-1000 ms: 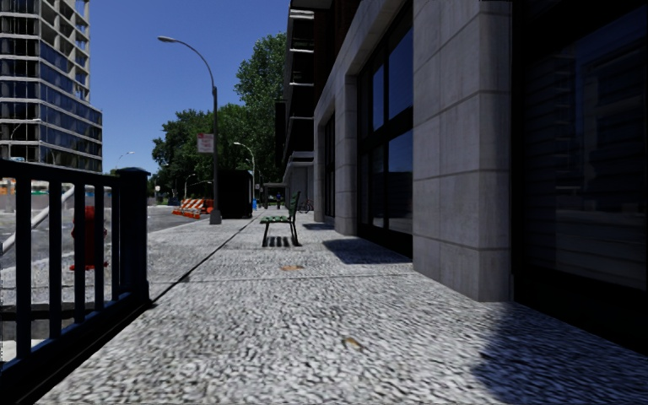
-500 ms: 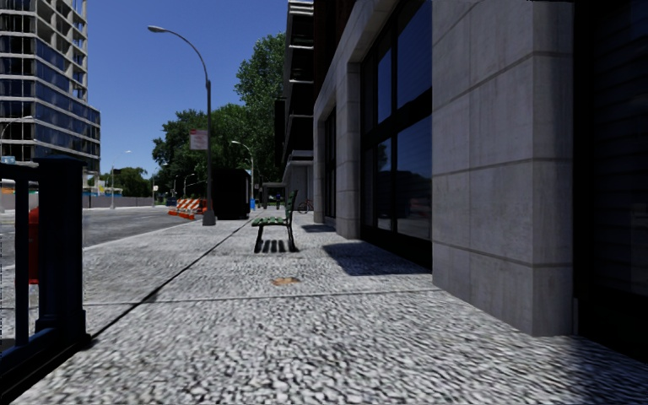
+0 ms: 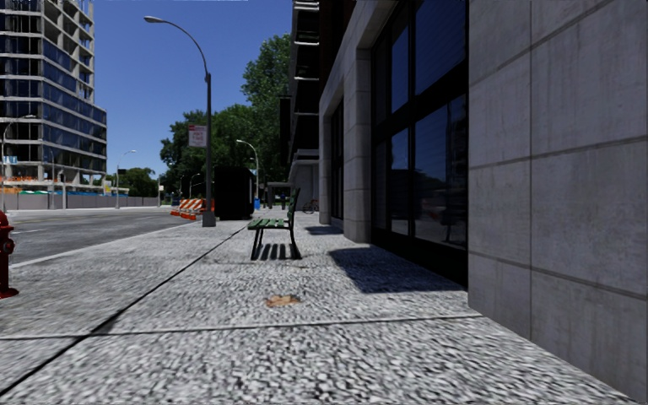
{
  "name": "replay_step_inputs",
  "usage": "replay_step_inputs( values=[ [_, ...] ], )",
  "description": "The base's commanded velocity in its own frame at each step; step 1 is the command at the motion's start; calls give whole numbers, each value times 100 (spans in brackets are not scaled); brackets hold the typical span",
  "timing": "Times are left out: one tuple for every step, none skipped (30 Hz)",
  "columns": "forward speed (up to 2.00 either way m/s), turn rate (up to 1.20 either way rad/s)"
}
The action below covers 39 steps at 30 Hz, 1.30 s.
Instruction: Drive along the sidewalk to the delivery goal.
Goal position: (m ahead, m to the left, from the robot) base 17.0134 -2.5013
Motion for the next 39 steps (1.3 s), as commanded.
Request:
replay_step_inputs(
  values=[
    [131, 51],
    [131, 53],
    [131, 54],
    [131, 54],
    [131, 55],
    [131, 55],
    [131, 55],
    [131, 55],
    [131, 55],
    [131, 54],
    [131, 27],
    [131, 12],
    [131, 6],
    [131, 4],
    [131, 3],
    [131, 3],
    [131, 2],
    [131, 2],
    [131, 2],
    [131, 20],
    [131, 44],
    [131, 67],
    [131, 67],
    [131, 110],
    [131, 116],
    [131, 117],
    [131, 117],
    [131, 117],
    [131, 117],
    [131, 117],
    [131, 117],
    [131, 117],
    [131, 117],
    [131, 105],
    [131, 105],
    [131, 84],
    [131, 62],
    [131, 42],
    [131, 16]
  ],
)
